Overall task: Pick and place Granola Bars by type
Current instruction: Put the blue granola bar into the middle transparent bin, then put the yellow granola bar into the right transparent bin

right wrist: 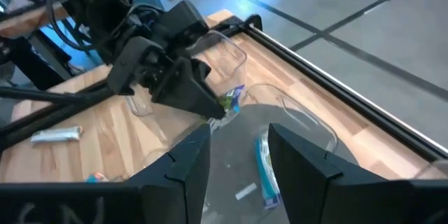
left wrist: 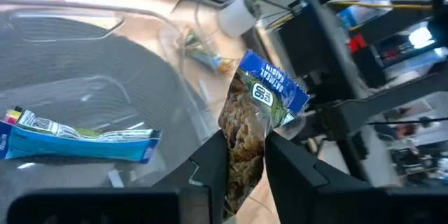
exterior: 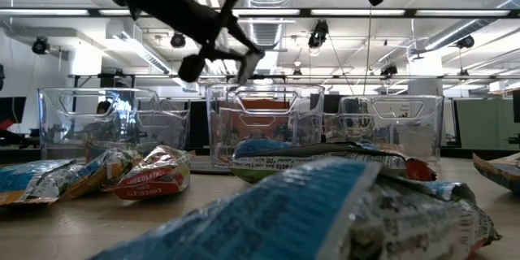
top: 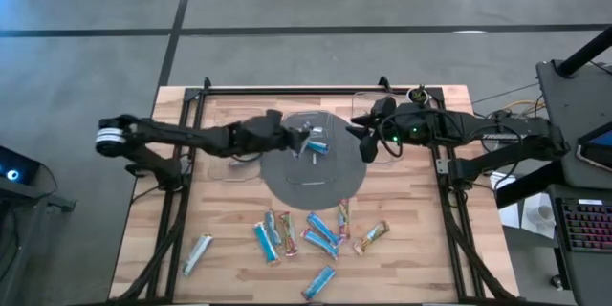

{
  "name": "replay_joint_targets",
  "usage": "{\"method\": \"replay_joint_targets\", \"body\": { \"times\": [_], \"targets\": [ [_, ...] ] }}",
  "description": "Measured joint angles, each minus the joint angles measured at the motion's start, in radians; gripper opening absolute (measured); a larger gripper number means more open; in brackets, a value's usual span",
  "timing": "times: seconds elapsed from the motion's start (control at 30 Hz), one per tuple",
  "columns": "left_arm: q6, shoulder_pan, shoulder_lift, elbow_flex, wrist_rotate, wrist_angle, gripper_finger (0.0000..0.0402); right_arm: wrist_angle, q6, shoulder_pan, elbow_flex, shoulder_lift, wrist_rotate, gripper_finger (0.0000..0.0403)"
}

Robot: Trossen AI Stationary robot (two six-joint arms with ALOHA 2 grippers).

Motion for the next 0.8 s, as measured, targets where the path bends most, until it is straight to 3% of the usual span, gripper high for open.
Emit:
{"method": "replay_joint_targets", "body": {
  "times": [0.33,0.4,0.6,0.7,0.8],
  "targets": [
    [0.091,0.003,0.024,0.068,-0.001,-0.105,0.0173,-0.025,0.006,-0.001,-0.019,0.000,0.029,0.0134],
    [0.120,0.003,-0.003,0.072,0.056,-0.138,0.0184,-0.027,0.005,0.000,-0.023,0.001,0.047,0.0134],
    [0.249,-0.017,-0.116,0.076,0.443,-0.166,0.0189,-0.025,0.005,-0.012,-0.038,0.001,0.054,0.0134],
    [0.274,-0.049,-0.171,0.073,0.484,-0.247,0.0188,-0.022,0.014,-0.020,-0.053,0.001,0.055,0.0134],
    [0.317,-0.091,-0.235,0.074,0.424,-0.398,0.0188,-0.022,0.031,-0.027,-0.073,0.001,0.055,0.0134]
  ]
}}
